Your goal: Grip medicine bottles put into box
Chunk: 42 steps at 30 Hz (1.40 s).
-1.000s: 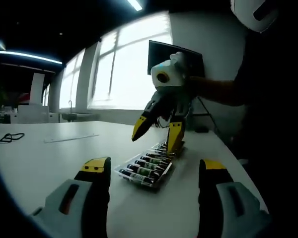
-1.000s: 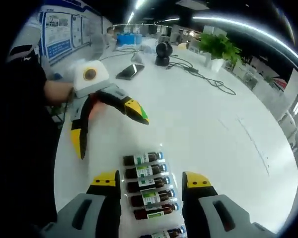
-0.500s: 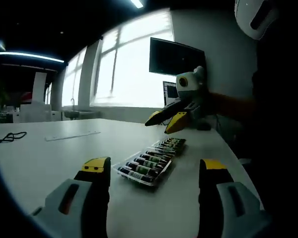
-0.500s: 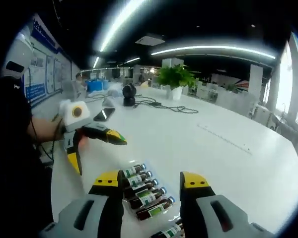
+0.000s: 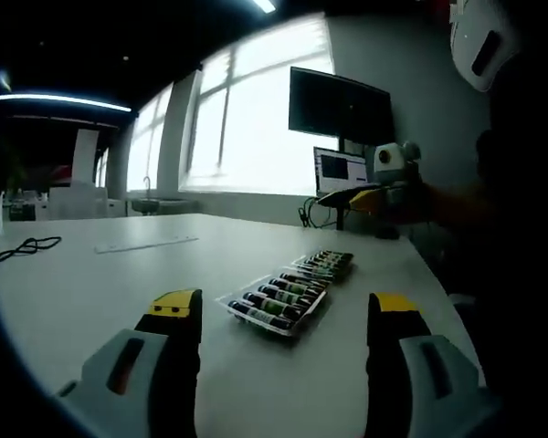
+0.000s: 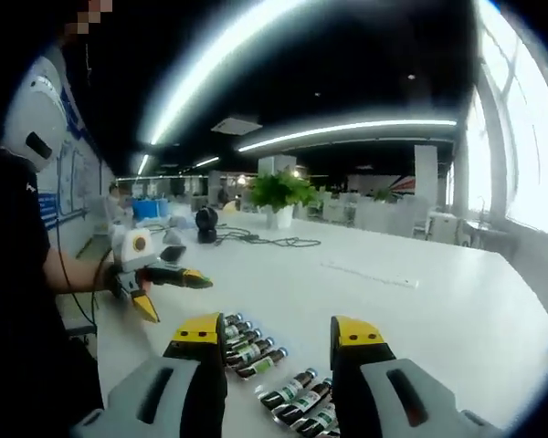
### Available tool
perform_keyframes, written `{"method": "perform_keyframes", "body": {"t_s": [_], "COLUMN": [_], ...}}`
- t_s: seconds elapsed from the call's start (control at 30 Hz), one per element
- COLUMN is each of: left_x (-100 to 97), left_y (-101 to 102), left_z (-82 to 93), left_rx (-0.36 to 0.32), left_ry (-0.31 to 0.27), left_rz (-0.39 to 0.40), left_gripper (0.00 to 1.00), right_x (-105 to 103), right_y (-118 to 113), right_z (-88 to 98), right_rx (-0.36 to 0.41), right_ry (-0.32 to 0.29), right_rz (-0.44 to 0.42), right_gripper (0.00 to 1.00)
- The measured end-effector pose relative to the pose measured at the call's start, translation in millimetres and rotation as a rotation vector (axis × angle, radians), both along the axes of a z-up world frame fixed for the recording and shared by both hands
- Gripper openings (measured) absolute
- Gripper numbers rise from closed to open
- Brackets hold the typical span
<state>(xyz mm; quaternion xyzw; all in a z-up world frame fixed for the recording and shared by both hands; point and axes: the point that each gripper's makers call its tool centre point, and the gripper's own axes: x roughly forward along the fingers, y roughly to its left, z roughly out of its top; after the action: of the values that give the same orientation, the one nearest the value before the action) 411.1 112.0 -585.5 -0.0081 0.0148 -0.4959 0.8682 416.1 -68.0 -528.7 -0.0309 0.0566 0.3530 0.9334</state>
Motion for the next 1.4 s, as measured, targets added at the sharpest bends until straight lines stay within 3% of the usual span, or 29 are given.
{"method": "perform_keyframes", "body": {"t_s": [0.2,0.33,0.63,0.8,0.9,1.17,1.3,1.4], "left_x": [3.1,2.2,3.0,1.7,0.3,-0.3,-2.9,-1.5], "left_y": [3,7,19,23,22,22,20,23], "left_z": [8.2,14.8,19.8,9.3,12.9,19.7,17.9,19.3], "left_rx": [-0.039,-0.047,-0.061,-0.063,-0.076,-0.112,-0.086,-0.091], "left_ry": [0.005,-0.002,-0.007,0.017,0.011,-0.002,-0.024,-0.030], "left_rz": [0.025,0.037,0.090,0.106,0.108,0.134,0.136,0.146], "left_gripper": [0.66,0.66,0.66,0.66,0.66,0.66,0.66,0.66], "right_x": [-7,-13,-28,-32,-32,-36,-33,-33], "right_y": [-23,-33,-59,-67,-75,-74,-77,-76], "right_z": [9.8,11.3,-0.1,-11.6,-21.3,-33.1,-34.6,-34.1], "right_rx": [0.086,0.125,0.126,0.139,0.136,0.139,0.174,0.155], "right_ry": [-0.043,-0.030,-0.062,-0.042,-0.029,-0.001,-0.003,0.001], "right_rz": [-0.078,-0.089,-0.143,-0.153,-0.175,-0.180,-0.205,-0.198], "right_gripper": [0.41,0.41,0.43,0.44,0.44,0.44,0.43,0.43]}}
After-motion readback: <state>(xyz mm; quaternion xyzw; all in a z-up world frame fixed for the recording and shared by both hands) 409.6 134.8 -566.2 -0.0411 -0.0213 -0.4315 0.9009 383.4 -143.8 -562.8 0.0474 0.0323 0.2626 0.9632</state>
